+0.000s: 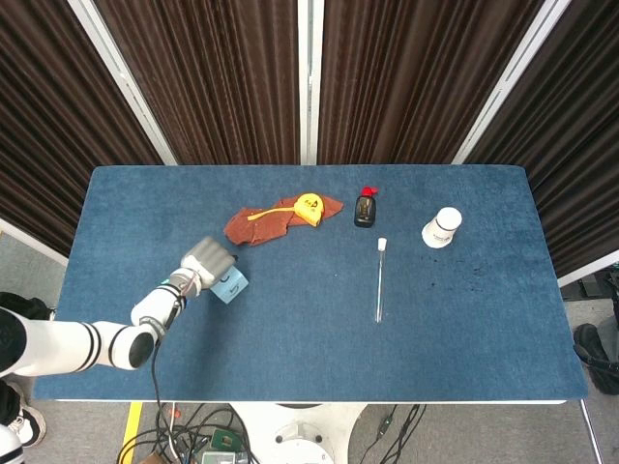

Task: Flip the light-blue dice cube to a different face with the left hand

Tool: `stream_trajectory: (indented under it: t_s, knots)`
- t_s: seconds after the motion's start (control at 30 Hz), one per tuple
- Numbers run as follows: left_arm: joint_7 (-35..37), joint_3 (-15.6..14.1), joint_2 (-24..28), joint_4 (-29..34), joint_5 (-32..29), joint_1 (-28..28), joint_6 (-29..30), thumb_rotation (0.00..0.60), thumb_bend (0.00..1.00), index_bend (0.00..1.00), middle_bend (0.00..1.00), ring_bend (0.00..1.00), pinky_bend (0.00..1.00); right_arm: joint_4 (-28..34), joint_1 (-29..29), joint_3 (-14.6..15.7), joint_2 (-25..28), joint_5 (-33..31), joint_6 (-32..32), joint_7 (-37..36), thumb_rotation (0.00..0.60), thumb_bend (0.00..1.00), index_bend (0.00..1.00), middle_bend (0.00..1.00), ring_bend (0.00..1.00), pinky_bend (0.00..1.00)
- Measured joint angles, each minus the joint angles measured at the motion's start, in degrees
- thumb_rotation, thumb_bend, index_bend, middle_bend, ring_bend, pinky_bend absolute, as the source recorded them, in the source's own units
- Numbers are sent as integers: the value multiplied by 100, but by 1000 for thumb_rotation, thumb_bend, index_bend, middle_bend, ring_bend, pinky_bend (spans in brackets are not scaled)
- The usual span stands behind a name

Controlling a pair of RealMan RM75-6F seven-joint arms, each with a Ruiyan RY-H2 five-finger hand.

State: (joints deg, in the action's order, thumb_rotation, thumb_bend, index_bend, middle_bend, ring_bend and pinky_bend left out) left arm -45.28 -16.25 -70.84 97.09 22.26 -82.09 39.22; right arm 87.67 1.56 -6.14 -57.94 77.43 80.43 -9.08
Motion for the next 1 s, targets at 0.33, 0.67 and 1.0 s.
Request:
stream_trajectory:
  t_s: [0.33,0.67,1.0]
  knots:
    - [116,-420,39,-328,-667,-135,-282,600,673,216,825,899,911,34,-2,-4,11,-1,17,37,600,75,0,0,0,0]
    - [286,-696,152,-274,-854,-227,-405,600,677,216,826,900,912,47,3,-3,3,-8,13,62,600,75,0,0,0,0]
    - [504,-543,157,-158,-560,-256,-332,600,679,216,826,901,912,59,6,8,-1,11,11,76,600,76,0,0,0,0]
